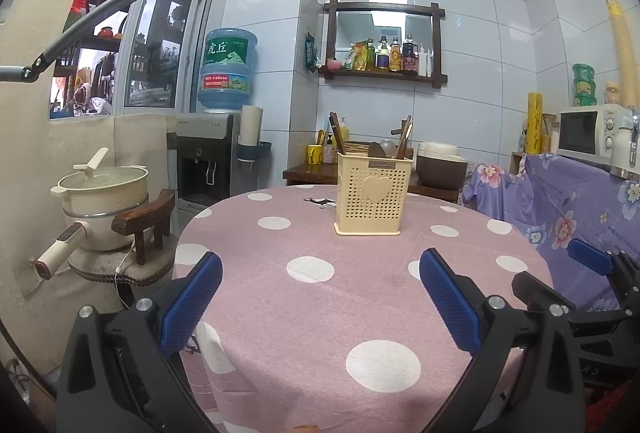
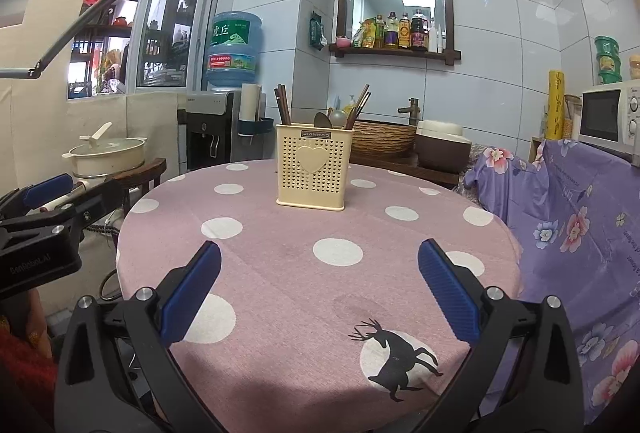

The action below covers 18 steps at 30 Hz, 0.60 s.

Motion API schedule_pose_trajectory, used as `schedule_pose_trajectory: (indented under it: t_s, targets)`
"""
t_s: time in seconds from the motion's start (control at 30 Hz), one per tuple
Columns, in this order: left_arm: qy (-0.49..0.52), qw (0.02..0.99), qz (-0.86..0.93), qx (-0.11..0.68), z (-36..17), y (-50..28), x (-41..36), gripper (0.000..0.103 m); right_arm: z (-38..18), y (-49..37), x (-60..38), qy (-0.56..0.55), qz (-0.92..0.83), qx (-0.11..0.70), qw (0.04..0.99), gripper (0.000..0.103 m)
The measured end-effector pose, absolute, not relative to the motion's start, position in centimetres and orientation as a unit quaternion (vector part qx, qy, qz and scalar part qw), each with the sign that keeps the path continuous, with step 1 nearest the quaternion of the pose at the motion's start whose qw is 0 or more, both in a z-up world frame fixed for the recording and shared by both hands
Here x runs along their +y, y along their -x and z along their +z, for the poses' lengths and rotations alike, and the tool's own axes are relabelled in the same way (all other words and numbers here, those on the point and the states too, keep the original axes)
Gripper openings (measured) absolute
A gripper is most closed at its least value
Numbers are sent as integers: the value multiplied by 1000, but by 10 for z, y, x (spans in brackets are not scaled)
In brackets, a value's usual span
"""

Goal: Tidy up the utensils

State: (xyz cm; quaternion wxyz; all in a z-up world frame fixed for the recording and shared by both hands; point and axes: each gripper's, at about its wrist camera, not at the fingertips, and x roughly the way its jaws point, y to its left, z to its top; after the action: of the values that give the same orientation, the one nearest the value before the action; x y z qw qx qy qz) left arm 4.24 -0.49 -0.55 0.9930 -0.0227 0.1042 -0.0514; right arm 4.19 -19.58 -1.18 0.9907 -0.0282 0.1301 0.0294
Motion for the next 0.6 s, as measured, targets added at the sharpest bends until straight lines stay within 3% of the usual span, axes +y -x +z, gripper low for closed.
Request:
schedule_pose_trajectory:
  t_s: [0.6]
  targets:
    - [19,994,-47,95,-5,-38,-7,98,-11,-41,-197,28,30,130,991,98]
